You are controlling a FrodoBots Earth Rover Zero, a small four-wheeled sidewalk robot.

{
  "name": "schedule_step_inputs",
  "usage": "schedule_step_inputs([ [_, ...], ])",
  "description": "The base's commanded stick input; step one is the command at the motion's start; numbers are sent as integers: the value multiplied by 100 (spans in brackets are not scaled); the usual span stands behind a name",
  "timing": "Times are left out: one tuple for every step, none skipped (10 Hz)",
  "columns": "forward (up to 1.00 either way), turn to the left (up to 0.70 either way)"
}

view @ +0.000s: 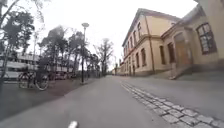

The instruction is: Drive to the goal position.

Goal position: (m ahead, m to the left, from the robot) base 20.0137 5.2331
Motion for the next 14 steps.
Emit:
schedule_step_inputs([
  [100,1],
  [100,1],
  [100,1],
  [100,1],
  [100,1],
  [100,1],
  [100,1],
  [100,1],
  [100,1],
  [100,1],
  [100,1],
  [100,1],
  [100,1],
  [100,1],
])
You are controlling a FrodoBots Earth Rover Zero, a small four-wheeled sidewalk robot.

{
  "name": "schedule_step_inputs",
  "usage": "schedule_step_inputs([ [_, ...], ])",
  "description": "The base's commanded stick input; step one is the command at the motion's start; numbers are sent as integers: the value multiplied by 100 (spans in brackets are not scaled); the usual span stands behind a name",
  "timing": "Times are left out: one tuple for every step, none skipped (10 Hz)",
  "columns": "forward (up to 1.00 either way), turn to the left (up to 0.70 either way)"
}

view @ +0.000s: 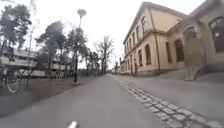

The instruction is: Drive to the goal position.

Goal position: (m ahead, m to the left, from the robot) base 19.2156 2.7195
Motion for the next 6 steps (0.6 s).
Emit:
schedule_step_inputs([
  [100,1],
  [100,1],
  [100,1],
  [100,1],
  [100,1],
  [100,1],
])
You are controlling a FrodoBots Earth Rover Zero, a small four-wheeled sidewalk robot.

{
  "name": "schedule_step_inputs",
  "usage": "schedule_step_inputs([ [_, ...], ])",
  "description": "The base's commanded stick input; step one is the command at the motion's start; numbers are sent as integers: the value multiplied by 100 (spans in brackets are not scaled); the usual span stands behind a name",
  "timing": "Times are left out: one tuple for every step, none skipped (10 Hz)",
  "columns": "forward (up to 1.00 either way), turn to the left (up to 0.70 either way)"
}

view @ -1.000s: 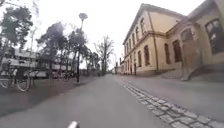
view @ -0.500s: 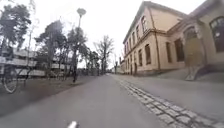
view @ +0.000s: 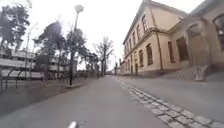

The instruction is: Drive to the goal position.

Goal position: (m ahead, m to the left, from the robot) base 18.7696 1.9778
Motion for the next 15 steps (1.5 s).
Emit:
schedule_step_inputs([
  [100,1],
  [100,1],
  [100,1],
  [100,1],
  [100,1],
  [100,1],
  [100,1],
  [100,1],
  [100,1],
  [100,1],
  [100,1],
  [100,1],
  [100,1],
  [100,1],
  [100,1],
])
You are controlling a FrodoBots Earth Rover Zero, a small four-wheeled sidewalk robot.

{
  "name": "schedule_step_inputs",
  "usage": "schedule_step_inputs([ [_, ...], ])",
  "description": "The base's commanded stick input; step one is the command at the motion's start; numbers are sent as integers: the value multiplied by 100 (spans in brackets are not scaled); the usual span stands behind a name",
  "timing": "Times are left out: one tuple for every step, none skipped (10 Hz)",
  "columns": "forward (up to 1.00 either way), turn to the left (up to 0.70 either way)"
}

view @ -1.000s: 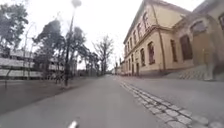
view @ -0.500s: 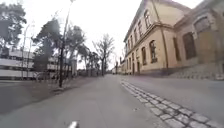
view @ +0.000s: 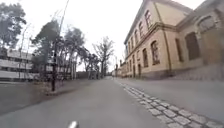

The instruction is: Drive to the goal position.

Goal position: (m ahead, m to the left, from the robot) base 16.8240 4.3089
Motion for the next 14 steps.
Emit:
schedule_step_inputs([
  [100,1],
  [100,1],
  [100,1],
  [100,1],
  [100,1],
  [100,1],
  [100,1],
  [100,1],
  [100,1],
  [100,1],
  [100,1],
  [100,1],
  [100,1],
  [100,1],
])
